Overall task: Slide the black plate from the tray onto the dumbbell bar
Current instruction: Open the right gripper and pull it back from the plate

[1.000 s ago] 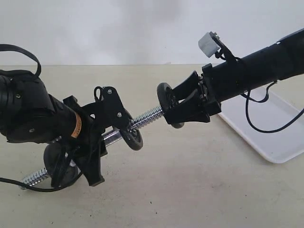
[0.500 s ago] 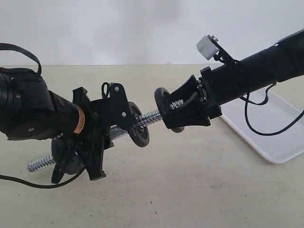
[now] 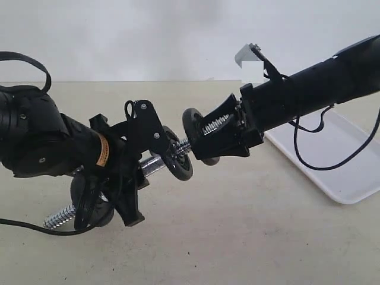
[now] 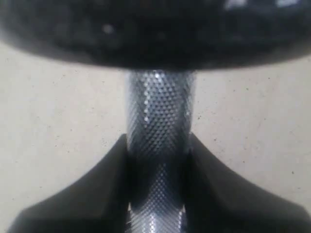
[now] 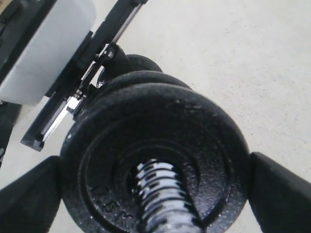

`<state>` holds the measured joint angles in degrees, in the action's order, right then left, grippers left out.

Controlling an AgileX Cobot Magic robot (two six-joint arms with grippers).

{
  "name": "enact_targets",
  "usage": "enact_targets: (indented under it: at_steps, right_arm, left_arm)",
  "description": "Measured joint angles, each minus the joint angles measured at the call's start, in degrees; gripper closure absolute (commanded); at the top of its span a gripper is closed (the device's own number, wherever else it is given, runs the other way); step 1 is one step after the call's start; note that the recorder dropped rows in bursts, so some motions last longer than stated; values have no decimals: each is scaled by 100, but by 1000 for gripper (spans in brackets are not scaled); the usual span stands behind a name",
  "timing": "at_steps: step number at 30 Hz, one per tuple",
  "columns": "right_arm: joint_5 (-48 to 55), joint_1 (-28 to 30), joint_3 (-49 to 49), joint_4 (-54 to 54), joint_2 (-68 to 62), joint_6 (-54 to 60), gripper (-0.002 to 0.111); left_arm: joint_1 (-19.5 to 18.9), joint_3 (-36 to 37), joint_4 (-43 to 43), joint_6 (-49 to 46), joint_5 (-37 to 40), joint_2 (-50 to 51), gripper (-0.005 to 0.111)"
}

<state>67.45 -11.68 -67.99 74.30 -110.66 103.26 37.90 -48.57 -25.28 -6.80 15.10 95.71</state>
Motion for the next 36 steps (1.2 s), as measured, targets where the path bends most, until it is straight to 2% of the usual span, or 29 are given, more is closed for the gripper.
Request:
enact_targets:
  at_steps: [9, 15, 17, 21, 22, 24, 26, 32, 34, 35, 36]
  right_arm:
    - [-230, -201, 0, 67, -4, -92, 109]
    - [-281, -350, -19, 131, -4, -226, 108]
    - [-281, -362, -19, 144, -4, -411, 100]
    - [-281, -370, -32, 170, -4, -581, 70]
    - [-281, -370, -32, 169, -4, -593, 49]
    - [-269, -370, -32, 169, -4, -633, 28]
    - [-269, -370, -32, 169, -4, -730, 24]
    - [-384, -383, -32, 182, -4, -914, 24]
    - [-494, -411, -32, 205, -4, -927, 13]
    - [-589, -431, -32, 234, -4, -927, 3]
    - [-867, -436, -45, 352, -4, -927, 3]
  left_arm:
    - [9, -145, 635, -147, 259, -2, 102]
    - [11, -406, 1098, -261, 929, -12, 102]
    - [21, -450, 1193, -282, 1049, -12, 102]
    - [21, -459, 1260, -282, 1098, -24, 102]
    - [21, -459, 1270, -282, 1098, -24, 102]
    - [21, -459, 1283, -282, 1109, -37, 102]
    - [21, -459, 1296, -282, 1109, -37, 102]
    - [21, -459, 1309, -282, 1109, -37, 102]
    - [21, -459, 1309, -282, 1069, -37, 102]
    - [21, -459, 1309, -282, 1057, -37, 102]
    - [21, -459, 1382, -262, 1030, -15, 102]
